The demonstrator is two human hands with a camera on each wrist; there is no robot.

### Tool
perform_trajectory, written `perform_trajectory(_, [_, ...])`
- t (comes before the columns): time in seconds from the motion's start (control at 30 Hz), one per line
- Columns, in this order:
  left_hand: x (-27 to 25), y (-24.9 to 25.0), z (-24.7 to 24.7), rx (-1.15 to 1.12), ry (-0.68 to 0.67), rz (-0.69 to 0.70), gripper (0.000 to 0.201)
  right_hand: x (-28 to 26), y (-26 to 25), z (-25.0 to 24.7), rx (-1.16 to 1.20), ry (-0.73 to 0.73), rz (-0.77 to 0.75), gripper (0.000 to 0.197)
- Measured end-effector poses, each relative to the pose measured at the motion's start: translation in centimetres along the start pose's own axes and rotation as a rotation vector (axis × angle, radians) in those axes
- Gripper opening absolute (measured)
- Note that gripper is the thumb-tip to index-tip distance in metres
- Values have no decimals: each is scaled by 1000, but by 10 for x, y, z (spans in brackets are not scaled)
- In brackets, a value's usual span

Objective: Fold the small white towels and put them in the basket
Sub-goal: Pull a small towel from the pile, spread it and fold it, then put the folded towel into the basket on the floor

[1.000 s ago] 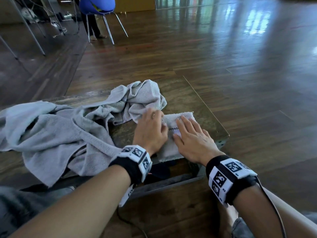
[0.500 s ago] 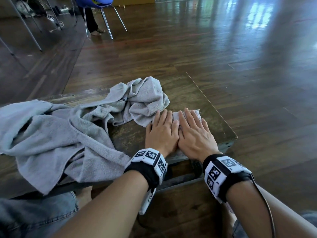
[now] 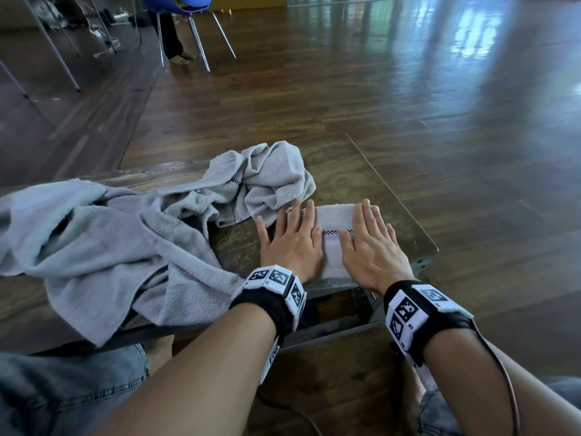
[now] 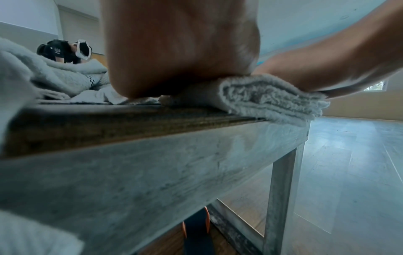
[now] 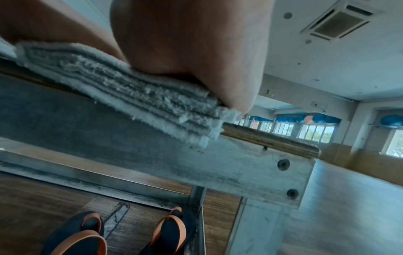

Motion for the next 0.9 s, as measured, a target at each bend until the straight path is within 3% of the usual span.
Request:
perform_trajectory(0.13, [-4, -3, -3, 4, 35, -44, 59, -2, 14, -1, 28, -7, 70, 69])
perform_trajectory(0.27, [-16, -13, -18, -91, 200, -112, 70, -1, 13, -1, 27, 15, 83, 69])
perform_trajectory(0.4, [-25, -24, -32, -80, 261, -175, 77, 0, 14, 2, 45, -21, 123, 69])
perform_trajectory(0.47, [-27, -21, -39, -53, 274, -143, 72, 2, 11, 3, 58, -80, 141, 70])
perform_trajectory(0.57, [-26, -15, -53, -149, 257, -117, 46, -1, 3, 2, 93, -172, 183, 71])
perform_trajectory(0.63, [-25, -15, -70, -390, 244, -120, 31, -5, -5, -2, 157, -192, 227, 75])
perform_trajectory(0.7, [-30, -11, -90, -661, 171, -68, 31, -12, -20, -10, 232, -181, 255, 83])
perform_trajectory(0.77, [-41, -9, -123, -732, 137, -13, 31, -20, -43, -21, 350, -171, 247, 92])
perform_trajectory(0.9, [-75, -45, -215, -788, 196, -29, 34, -36, -121, -49, 692, -189, 120, 104])
Point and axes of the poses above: each hand's wrist, its own x-axis towards the middle knuckle, its own z-axis out of the palm, y = z × x, the point moved 9 cm from there along x, towards the middle knuckle, and after that the axes turned 4 degrees about y, right-handed, at the moved point
